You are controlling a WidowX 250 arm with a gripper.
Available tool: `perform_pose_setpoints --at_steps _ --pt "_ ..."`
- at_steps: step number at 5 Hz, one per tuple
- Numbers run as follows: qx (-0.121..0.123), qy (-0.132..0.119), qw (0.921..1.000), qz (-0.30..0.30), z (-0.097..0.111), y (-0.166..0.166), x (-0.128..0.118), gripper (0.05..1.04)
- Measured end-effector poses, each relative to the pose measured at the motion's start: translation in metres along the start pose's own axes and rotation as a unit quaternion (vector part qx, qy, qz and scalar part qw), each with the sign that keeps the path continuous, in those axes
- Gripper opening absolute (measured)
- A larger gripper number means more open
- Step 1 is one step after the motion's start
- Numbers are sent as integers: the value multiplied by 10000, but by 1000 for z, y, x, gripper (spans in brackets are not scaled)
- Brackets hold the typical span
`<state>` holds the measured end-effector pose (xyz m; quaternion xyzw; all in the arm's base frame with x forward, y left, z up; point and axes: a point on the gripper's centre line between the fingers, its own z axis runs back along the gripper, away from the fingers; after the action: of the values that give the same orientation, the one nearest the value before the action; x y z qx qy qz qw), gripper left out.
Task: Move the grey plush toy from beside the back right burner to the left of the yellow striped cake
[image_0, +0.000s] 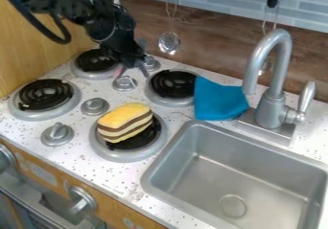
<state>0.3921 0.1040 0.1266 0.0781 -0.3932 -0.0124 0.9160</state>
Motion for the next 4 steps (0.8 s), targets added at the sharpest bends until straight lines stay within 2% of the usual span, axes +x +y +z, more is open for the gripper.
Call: perform_pose_setpoints --at_steps 2,3,4 --pt "111 483 9980 -385 25 23 -55 359" --pt "481 689 9960 -320 28 43 -72 359" --pt "740 721 9946 -95 32 61 -78 359"
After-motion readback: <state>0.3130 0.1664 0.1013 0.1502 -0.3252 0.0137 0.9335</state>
